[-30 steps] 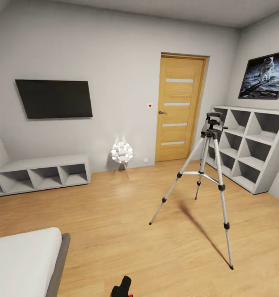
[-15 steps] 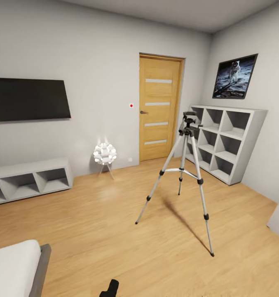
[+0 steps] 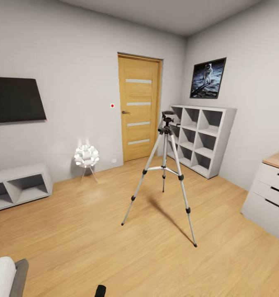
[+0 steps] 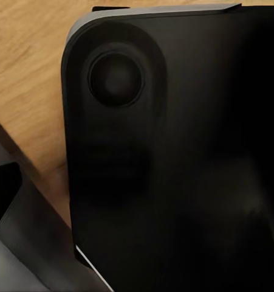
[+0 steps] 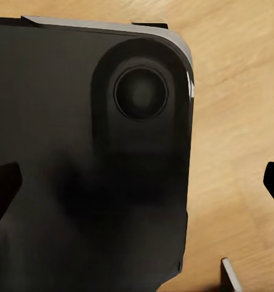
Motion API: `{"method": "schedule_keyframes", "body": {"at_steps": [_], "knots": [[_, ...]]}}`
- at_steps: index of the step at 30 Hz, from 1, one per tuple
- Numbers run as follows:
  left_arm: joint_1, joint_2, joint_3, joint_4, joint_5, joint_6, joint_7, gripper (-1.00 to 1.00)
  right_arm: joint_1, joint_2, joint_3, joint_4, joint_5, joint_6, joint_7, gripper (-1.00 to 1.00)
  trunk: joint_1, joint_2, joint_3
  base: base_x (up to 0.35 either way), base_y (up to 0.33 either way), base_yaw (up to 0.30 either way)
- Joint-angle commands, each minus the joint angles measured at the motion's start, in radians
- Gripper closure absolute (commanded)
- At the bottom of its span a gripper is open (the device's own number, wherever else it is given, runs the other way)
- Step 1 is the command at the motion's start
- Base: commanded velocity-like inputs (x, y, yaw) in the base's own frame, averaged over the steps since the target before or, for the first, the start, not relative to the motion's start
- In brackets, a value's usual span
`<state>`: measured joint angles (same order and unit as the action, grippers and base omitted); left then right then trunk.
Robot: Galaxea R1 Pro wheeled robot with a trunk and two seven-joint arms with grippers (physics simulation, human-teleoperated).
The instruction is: Attach the digital camera to the camera tripod in the bedroom.
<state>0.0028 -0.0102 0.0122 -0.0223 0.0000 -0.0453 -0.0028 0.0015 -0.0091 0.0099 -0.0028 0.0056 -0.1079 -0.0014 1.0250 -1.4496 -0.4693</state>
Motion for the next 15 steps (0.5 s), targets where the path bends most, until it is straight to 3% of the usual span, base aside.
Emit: {"method": "schedule_keyframes", "body": {"at_steps": [1,15], "knots": [[0.000,0.000,0.001,-0.001,0.000,-0.002,0.000,-1.00,0.000,0.000,0.001,0.000,0.001,-0.003,0.000,-1.00,0.000,0.000,-0.001,0.000,0.000,-0.284],[0.000,0.000,0.002,-0.001,0.000,-0.002,0.000,-1.00,0.000,0.000,0.001,0.000,0.001,-0.003,0.000,-1.00,0.000,0.000,-0.001,0.000,0.000,-0.284]]}}
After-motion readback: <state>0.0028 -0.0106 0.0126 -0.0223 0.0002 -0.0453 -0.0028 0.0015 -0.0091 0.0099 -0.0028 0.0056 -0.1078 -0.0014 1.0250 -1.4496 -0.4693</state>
